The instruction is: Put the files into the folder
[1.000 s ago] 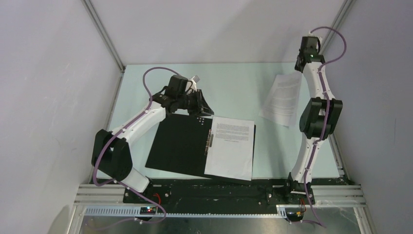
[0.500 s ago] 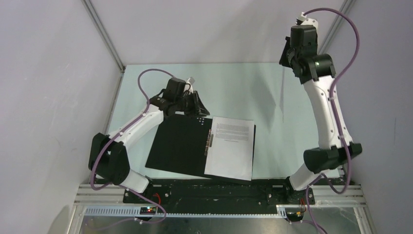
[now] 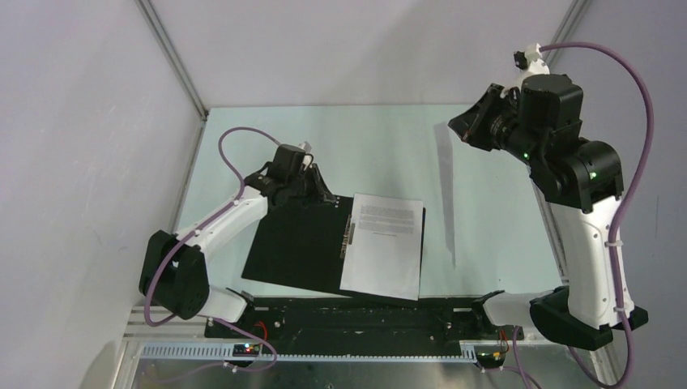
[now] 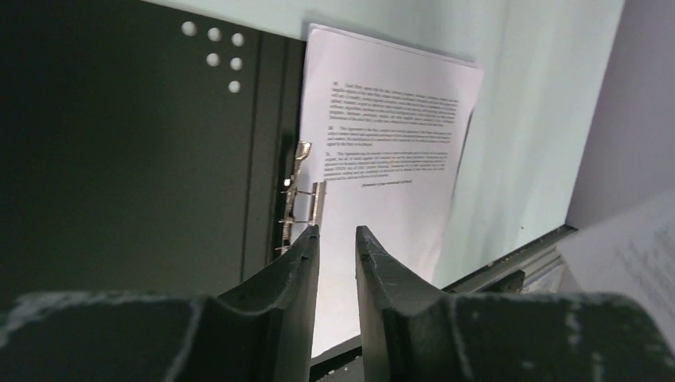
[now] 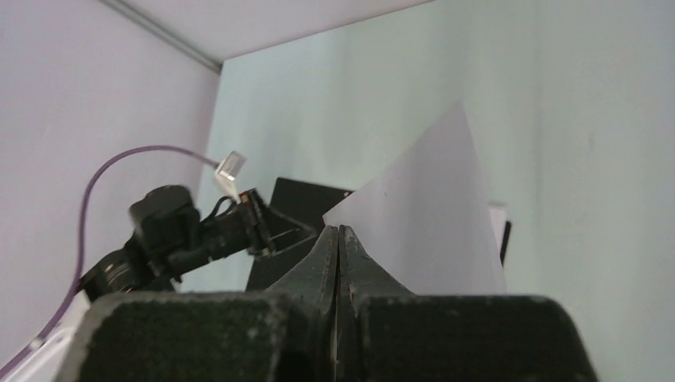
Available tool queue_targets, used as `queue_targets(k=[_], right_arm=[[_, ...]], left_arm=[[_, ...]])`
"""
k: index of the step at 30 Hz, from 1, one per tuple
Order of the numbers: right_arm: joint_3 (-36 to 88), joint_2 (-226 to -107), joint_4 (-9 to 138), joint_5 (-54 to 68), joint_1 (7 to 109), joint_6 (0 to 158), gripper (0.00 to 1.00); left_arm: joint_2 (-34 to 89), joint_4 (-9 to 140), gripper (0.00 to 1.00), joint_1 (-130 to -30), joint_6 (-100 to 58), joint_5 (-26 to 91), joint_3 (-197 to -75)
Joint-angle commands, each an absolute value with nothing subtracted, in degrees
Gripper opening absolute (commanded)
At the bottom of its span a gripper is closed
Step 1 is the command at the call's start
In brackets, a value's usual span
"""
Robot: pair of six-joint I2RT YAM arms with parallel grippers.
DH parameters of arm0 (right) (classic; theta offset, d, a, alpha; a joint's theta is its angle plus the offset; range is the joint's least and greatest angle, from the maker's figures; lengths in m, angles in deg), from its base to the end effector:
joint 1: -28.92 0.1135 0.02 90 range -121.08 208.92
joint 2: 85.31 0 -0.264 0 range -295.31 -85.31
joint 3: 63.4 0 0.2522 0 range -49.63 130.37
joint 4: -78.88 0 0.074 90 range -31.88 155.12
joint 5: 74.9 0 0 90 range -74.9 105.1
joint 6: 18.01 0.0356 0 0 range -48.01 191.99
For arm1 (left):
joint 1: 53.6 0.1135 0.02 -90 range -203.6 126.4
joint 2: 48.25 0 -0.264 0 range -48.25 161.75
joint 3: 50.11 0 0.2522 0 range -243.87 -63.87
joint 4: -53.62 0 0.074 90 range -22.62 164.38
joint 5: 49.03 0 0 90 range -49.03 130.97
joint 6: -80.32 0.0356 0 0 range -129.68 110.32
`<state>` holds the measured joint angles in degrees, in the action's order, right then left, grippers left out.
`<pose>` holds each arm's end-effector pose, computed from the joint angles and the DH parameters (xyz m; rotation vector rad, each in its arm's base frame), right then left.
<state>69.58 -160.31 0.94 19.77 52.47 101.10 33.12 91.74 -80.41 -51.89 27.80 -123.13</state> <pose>0.1738 0.0726 0.5450 0.1506 1.9495 0.5360 0.2683 -0.1447 0.2591 -0.2226 2.5136 -0.8100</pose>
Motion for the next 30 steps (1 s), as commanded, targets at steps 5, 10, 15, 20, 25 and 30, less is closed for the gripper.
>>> queue_targets(k=[5,10,15,20,25,30], right_arm=[[53.9,-154.6,4.4,-3.9,39.2,108.1,0.00],[33.9,-153.0,12.3,-10.5,28.7,108.5,0.00],[32.1,-152.4,11.5,2.0,31.0,103.7,0.13],[28.7,-153.8,9.2,23.7,47.3,102.5,0.79],[18.2,-157.4,16.1,30.3,53.5,103.7,0.89],[13.1,-165.0,19.5,36.5,61.7,105.4,0.95]], left_arm=[[30.8,90.4,0.29,-80.0,-52.8,31.9,-120.6],[30.9,90.5,0.29,-80.0,-52.3,32.2,-119.8],[31.2,90.3,0.29,-80.1,-52.6,31.6,-118.7],[31.8,90.2,0.29,-80.8,-52.5,30.5,-117.9],[32.0,90.2,0.31,-82.7,-52.8,28.6,-118.9],[31.7,89.7,0.31,-83.0,-53.3,26.7,-119.0]])
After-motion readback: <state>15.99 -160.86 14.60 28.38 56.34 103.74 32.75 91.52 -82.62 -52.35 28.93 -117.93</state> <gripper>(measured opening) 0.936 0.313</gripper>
